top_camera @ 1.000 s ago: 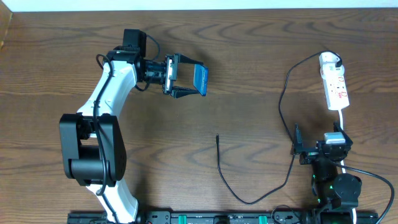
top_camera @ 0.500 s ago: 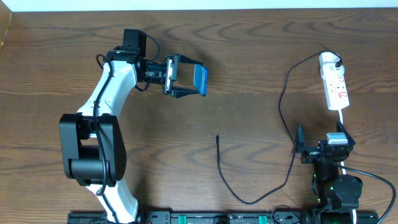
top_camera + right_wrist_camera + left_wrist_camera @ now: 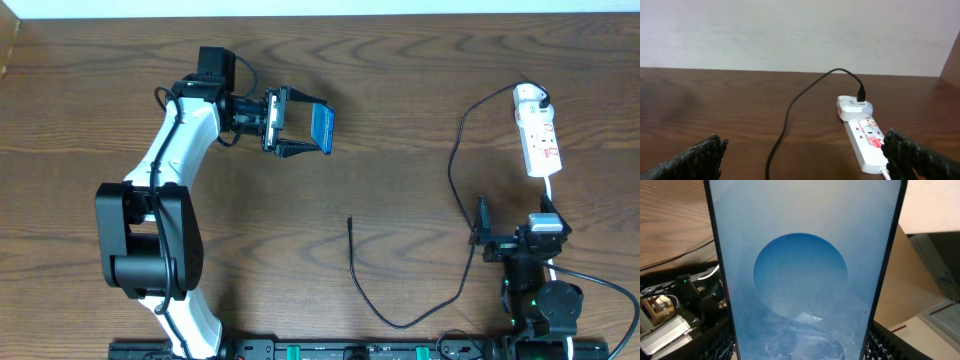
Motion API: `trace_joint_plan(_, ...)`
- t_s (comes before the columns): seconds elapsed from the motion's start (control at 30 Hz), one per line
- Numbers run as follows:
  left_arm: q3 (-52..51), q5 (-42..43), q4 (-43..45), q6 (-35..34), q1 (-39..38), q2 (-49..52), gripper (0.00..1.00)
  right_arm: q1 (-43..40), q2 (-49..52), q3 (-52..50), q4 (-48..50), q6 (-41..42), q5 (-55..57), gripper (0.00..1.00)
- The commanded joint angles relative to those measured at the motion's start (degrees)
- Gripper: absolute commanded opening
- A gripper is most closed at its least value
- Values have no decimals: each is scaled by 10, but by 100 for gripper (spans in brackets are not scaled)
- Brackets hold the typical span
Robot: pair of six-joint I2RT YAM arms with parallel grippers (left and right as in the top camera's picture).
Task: Plug charger to phone and switch on socket
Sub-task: 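Move the right gripper toward the phone held by the left gripper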
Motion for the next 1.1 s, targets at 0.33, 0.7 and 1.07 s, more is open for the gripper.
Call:
trace_joint_plan(0.33,16,9,1,4,-1,-23,7,2,79,158,-118,49,4,99)
trace_joint_plan(0.7,16,-120,1,4,-1,-23,7,2,388,394,-151,112,-157,99)
trace_joint_plan(1.07,16,-259,1,-36,-45,-23,7,2,692,551,-125,226,-536,99)
